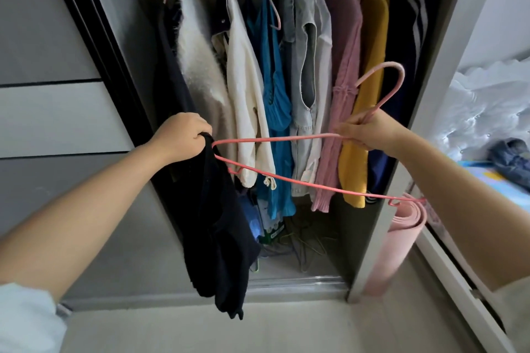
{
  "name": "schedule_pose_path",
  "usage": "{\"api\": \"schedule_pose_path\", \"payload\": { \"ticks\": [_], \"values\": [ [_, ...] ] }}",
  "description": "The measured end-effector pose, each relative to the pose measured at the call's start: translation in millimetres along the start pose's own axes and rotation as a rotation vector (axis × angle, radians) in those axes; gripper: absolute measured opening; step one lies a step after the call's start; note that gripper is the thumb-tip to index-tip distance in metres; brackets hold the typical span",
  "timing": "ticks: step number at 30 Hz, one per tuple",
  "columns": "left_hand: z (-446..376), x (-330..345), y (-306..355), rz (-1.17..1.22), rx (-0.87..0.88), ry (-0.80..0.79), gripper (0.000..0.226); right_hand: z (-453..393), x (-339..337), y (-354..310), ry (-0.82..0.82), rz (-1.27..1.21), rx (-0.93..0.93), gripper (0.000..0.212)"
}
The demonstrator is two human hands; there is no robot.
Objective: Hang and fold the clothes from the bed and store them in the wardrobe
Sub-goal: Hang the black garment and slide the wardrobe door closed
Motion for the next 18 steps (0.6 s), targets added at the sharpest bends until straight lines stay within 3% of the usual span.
{"api": "schedule_pose_path", "payload": {
  "ticks": [10,13,16,18],
  "values": [
    [-7.8,3.7,-4.1,-0.028,-0.017,-0.042,0.053,10.0,-1.5,-1.8,-0.008,-0.017,-0.034,0.032],
    [-7.5,2.3,12.5,-0.070,0.120,-0.034,0.046,15.0,3.1,-6.2,-0.037,0.059,-0.073,0.038],
    [-10.4,2.8,28.5,-0.038,0.226,-0.141,0.038,17.4,4.2,-9.9,-0.091,0.115,-0.105,0.043],
    [-12.5,2.0,40.4,-0.061,0.317,-0.083,0.038,15.5,-3.9,-9.8,-0.131,0.079,-0.104,0.039]
  ]
}}
Point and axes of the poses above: each hand's wrist, its own z-axis away from the middle knuckle, its own x-axis out of the palm, y = z × x, the point moved 4 cm from there along -z, towards the middle knuckle, and after that the axes turned 7 degrees about -y, right-handed, at the moved point
